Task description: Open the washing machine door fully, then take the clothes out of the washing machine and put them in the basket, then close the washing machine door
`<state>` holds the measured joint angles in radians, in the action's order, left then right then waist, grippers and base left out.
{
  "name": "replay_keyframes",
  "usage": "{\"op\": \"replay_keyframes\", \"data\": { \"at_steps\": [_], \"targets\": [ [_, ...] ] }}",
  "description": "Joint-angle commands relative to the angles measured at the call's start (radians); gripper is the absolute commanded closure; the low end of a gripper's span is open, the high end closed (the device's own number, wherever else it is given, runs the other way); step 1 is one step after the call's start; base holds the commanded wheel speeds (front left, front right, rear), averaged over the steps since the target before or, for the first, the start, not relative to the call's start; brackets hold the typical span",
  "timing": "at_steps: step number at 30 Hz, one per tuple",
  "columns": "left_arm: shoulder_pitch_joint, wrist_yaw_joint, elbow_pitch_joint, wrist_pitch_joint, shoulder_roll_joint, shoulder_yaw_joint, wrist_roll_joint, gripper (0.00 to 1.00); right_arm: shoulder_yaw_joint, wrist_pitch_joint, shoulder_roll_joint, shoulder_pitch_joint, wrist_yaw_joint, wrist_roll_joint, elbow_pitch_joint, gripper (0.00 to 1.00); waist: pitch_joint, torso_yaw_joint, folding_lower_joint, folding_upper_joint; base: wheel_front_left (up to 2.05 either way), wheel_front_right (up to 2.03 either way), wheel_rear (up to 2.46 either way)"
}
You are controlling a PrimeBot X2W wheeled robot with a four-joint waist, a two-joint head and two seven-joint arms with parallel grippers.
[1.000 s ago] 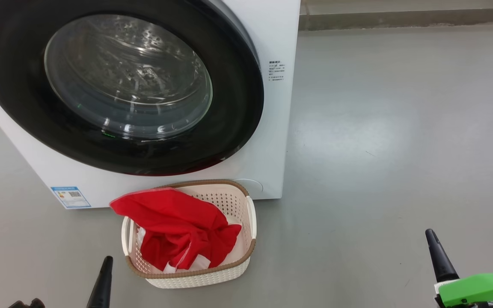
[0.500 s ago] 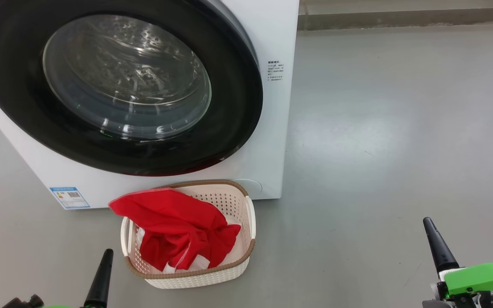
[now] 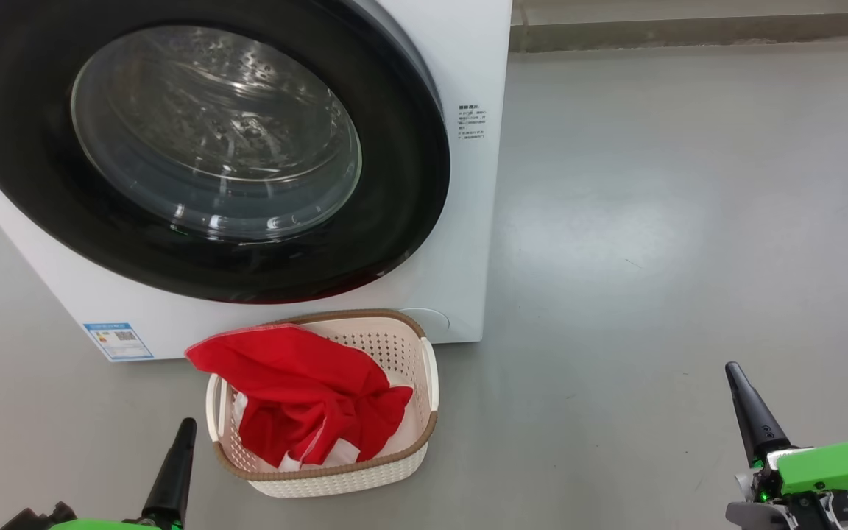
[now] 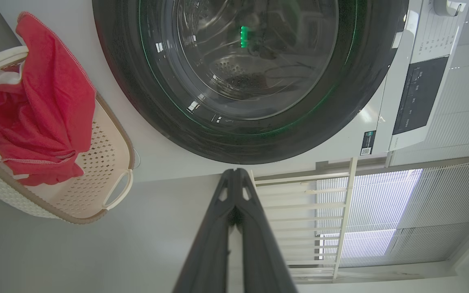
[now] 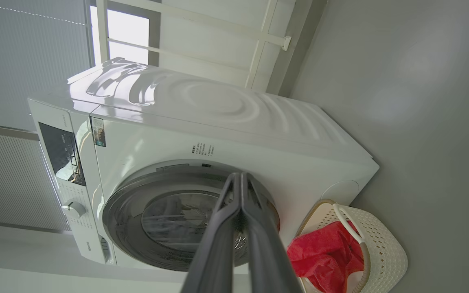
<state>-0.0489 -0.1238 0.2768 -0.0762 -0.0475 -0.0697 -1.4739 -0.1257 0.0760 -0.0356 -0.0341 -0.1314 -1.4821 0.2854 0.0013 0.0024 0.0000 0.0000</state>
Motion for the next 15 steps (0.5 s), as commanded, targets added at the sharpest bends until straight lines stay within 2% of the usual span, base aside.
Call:
{"op": "replay_keyframes", "data": {
  "at_steps": [1, 11, 15],
  "targets": [
    [-0.048, -0.006, -0.026, -0.009, -0.006, -0.037, -0.03, 1.0, 0.011, 0.009, -0.015, -0.058, 0.001, -0.03, -0.032, 1.0, 0.0, 0.0, 0.0, 0.0, 0.0, 0.0, 0.0],
    [-0.064, -0.007, -0.027, -0.038, -0.003, -0.046, -0.133, 1.0, 0.01, 0.038, -0.015, -0.079, 0.001, -0.125, -0.037, 1.0, 0.0, -0.002, 0.0, 0.0, 0.0, 0.0, 0.0],
    [-0.064, -0.007, -0.027, -0.038, -0.003, -0.046, -0.133, 1.0, 0.01, 0.038, -0.015, -0.079, 0.001, -0.125, -0.037, 1.0, 0.0, -0.002, 0.0, 0.0, 0.0, 0.0, 0.0]
  ]
}}
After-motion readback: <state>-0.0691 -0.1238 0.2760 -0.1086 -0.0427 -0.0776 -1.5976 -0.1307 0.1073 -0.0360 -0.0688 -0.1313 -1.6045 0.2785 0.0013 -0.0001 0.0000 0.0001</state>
